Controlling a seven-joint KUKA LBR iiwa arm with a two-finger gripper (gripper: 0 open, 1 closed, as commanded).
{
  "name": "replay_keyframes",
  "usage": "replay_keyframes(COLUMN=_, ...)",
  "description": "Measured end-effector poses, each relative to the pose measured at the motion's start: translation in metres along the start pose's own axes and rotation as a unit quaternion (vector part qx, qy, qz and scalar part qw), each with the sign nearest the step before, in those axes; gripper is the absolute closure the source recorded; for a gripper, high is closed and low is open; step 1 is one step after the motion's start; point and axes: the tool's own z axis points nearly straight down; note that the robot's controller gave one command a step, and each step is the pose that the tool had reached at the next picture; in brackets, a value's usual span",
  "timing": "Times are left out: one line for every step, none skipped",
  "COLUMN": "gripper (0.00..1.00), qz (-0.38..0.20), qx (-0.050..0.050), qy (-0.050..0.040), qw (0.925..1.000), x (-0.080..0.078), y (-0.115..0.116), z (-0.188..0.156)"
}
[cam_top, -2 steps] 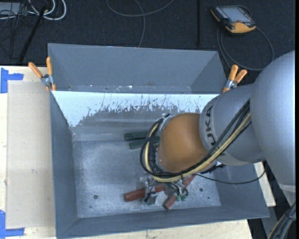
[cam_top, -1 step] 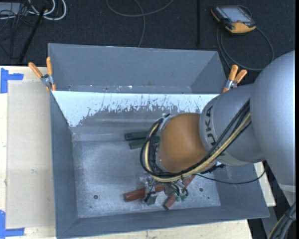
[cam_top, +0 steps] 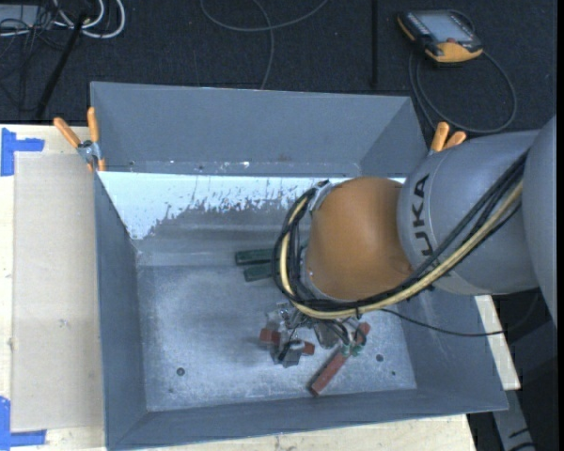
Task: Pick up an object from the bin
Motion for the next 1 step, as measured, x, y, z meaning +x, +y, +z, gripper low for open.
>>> replay_keyframes(gripper=1.00, qz=0.004, qx=0.000, qy=-0.0077, qw=1.0000, x=-0.0275, y=-0.0182, z=-0.0243)
